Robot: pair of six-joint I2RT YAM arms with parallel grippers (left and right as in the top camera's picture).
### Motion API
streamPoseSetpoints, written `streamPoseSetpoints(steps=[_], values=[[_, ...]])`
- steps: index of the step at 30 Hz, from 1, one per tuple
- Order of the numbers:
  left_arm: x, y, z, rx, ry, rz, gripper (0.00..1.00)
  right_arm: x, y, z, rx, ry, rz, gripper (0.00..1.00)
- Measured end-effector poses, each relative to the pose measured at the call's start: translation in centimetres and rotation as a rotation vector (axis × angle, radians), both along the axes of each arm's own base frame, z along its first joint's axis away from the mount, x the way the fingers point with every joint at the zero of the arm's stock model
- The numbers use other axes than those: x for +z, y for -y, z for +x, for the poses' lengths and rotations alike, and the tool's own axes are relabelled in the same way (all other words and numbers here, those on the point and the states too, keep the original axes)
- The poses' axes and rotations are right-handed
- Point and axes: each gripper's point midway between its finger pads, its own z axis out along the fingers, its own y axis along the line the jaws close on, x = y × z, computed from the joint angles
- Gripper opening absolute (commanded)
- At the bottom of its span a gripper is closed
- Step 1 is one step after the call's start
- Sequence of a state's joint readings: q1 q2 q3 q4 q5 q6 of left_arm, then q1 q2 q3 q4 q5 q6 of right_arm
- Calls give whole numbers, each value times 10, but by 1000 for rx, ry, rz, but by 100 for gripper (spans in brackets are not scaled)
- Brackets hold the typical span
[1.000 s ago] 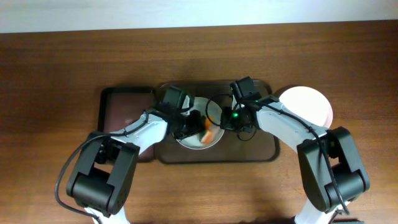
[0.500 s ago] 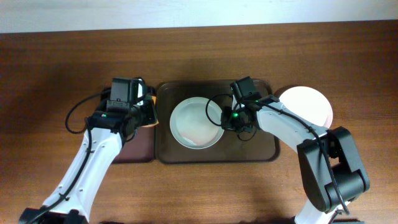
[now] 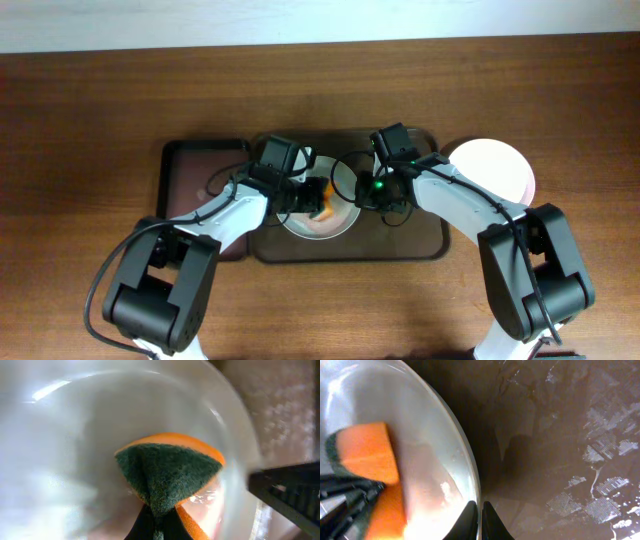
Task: Clean dirty plates on tray and stack at the side
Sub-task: 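Scrub the last plate with the sponge while the right gripper holds it, then return the sponge to the small tray with the left gripper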
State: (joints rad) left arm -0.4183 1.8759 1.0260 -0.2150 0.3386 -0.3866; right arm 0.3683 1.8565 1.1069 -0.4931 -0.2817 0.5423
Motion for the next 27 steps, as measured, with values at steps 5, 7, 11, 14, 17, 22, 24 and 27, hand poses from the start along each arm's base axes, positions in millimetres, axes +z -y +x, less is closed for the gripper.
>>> streamPoseSetpoints(steps=[5, 7, 11, 14, 17, 22, 24, 27], values=[[3, -35, 12, 95, 12, 75, 0, -2, 1, -5, 2, -22, -5, 4], [17, -43, 14, 118, 44, 104, 0, -2, 2, -6, 1, -27, -6, 14], [76, -60, 10, 129, 159, 129, 0, -2, 2, -8, 1, -34, -10, 15], [85, -120, 5, 236, 139, 256, 0, -2, 2, -7, 0, -30, -8, 18], [77, -178, 3, 287, 105, 370, 0, -2, 2, -6, 1, -26, -6, 18], [46, -192, -4, 183, 37, 454, 0, -11, -1, 0, 5, -15, -4, 4], [22, -192, -7, 134, -13, 478, 3, -10, 0, 3, 31, 7, -9, 4], [0, -192, -6, 93, -41, 497, 53, -3, 14, 3, 80, 10, -104, 4]])
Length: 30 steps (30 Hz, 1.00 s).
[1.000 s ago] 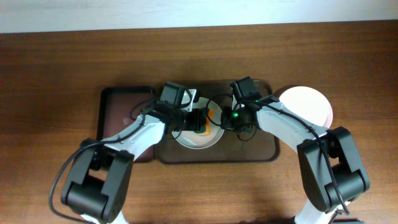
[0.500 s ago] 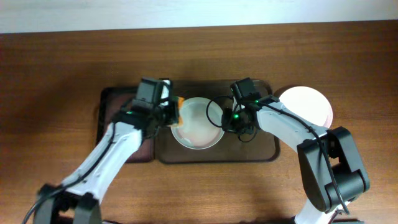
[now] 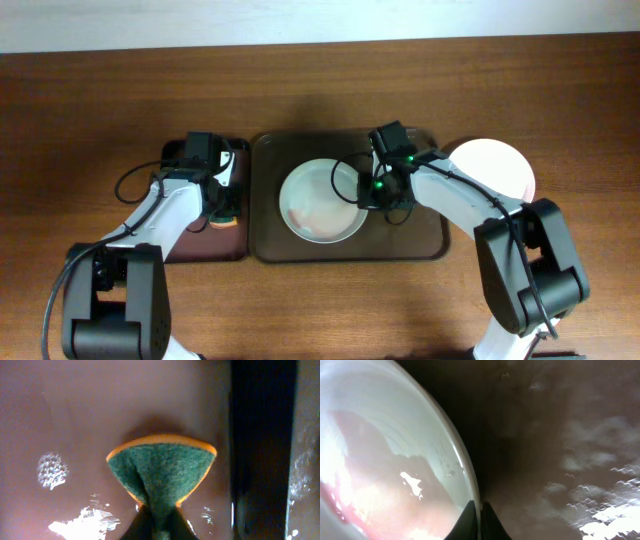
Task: Clean dirty plates on tray and stack at the side
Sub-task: 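Return the sponge to the small tray with the left gripper, then lift the last plate with the right gripper and stack it on the pile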
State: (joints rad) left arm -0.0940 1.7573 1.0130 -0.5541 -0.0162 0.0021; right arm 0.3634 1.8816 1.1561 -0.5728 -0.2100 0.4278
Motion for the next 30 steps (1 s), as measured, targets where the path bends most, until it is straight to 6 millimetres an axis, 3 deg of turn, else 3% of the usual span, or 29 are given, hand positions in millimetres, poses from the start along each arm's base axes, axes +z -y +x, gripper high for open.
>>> streamPoseSetpoints(steps=[1, 2, 5, 8, 15, 19, 23, 24, 25, 26, 28, 29, 30], values=[[0, 0, 1, 0, 5, -1, 58, 12, 9, 3, 17, 32, -53, 4], [1, 0, 4, -3, 15, 0, 61, 41, 20, 14, 28, 120, -121, 4], [1, 0, 4, -5, 19, 0, 62, 97, 54, 27, 26, 309, -293, 4], [3, 1, 11, -5, 45, -3, 62, 128, 80, 32, 45, 428, -504, 4], [6, 2, 19, -5, 83, -6, 61, 172, 59, 27, 126, 637, -890, 4], [6, 2, 21, -6, 88, -7, 59, 192, 41, 18, 136, 732, -991, 4], [9, 3, 29, -6, 124, -11, 56, 197, 41, 17, 124, 747, -1019, 4], [9, 3, 33, -6, 137, -12, 45, 197, 41, 17, 123, 748, -1019, 4], [0, 4, 31, -6, 118, -15, 7, 197, 41, 18, 123, 748, -1019, 4], [-7, 5, 29, -9, 97, -16, 0, 197, 41, 18, 123, 748, -1019, 4], [-11, 5, 32, 0, 101, -19, 0, 197, 41, 18, 121, 751, -1017, 4], [-11, 5, 33, 1, 103, -19, 7, 198, 41, 18, 119, 752, -1016, 4], [-10, 4, 33, 3, 103, -16, 55, 198, 41, 18, 119, 752, -1016, 4]])
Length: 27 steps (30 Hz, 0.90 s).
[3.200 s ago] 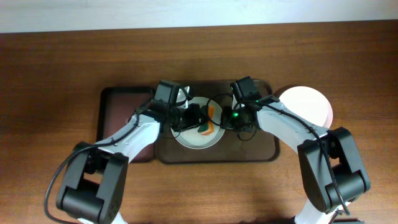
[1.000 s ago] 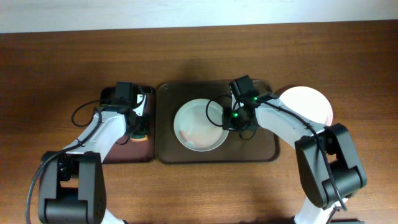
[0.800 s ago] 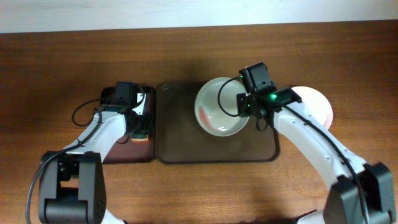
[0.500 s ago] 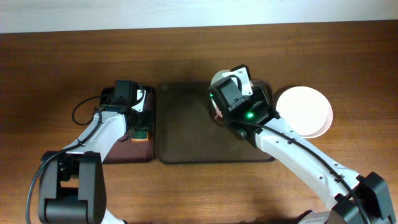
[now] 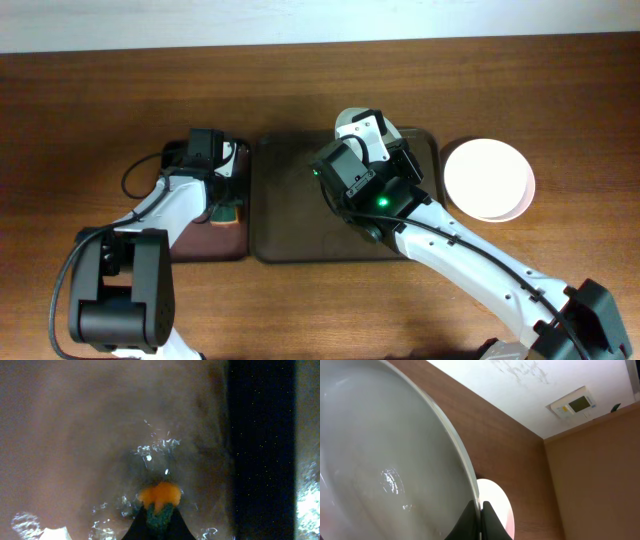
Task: Clean dirty plates on tray and stack at the side
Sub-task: 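Lift the last plate with the right gripper and stack it on the pile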
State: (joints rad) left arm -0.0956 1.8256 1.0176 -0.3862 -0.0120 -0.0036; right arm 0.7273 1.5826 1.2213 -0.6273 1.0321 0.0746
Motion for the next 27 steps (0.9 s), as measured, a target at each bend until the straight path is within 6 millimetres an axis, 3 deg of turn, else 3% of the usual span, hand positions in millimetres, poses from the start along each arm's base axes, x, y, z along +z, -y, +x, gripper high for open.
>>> streamPoseSetpoints(steps=[1, 3, 4, 7, 8, 9, 11, 12, 14, 15, 16, 18, 19, 21, 23, 27], values=[[4, 0, 4, 4, 8, -2, 72, 0, 0, 0, 0, 1, 1, 4], [16, 0, 7, 1, 19, 2, 73, 0, 0, 0, 0, 1, 1, 4], [17, -1, -4, 3, -27, 6, 66, 0, 0, 0, 0, 1, 1, 4], [11, -3, -24, 1, -113, 14, 63, 0, 0, 0, 0, 3, 3, 4], [11, -3, -24, 1, -115, 14, 50, 0, 0, 0, 0, 3, 3, 4], [11, -3, -24, 1, -116, 14, 45, 0, 0, 0, 0, 3, 3, 4], [7, -4, -34, 2, -155, 18, 10, 0, 0, 0, 0, 3, 3, 4], [7, -4, -36, 3, -162, 18, 0, 0, 0, 0, 0, 3, 3, 4], [5, -4, -40, 1, -175, 20, 0, 0, 0, 0, 0, 3, 3, 4], [5, -4, -40, 2, -175, 20, 10, 0, 0, 0, 0, 3, 4, 4], [5, -5, -40, 2, -177, 21, 59, 0, 0, 0, -2, 5, 7, 4], [12, -5, -43, 2, -180, 21, 62, -1, 3, 2, -39, 32, 66, 4], [29, -4, -34, 5, -129, 15, 64, -11, 10, 7, -64, 4, 162, 4], [53, -4, -33, 5, -81, 9, 61, -31, 42, 17, -168, -54, 348, 4], [56, -3, -37, 3, -93, 7, 62, -45, 71, 21, -249, -114, 504, 4], [55, -3, -40, 2, -104, 4, 64, -76, 191, 0, -603, -207, 864, 4]])
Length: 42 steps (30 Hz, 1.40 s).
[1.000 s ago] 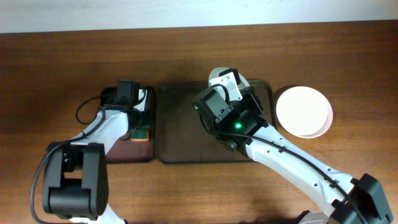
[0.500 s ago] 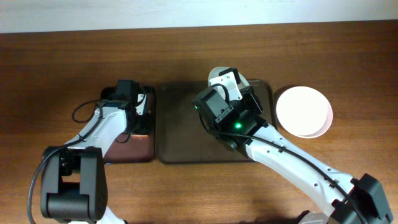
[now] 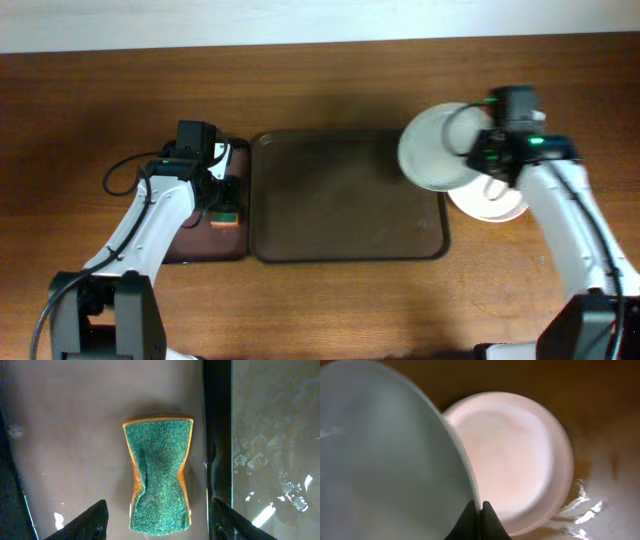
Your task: Clean dirty plates on tray and stack at the side
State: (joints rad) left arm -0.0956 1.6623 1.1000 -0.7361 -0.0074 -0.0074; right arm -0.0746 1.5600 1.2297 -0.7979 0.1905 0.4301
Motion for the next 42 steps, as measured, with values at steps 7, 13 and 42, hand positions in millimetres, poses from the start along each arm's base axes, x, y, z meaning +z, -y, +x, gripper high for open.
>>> streamPoseSetpoints(steps=[7, 13, 42], values=[[0, 0, 0, 0, -1, 0, 80, -58, 82, -41, -161, -154, 268, 25], [2, -1, 6, 33, 23, -14, 100, -63, 54, -17, 2, -84, 404, 81], [155, -25, -130, 112, 631, -144, 99, 81, -86, -123, 581, 277, 47, 99]])
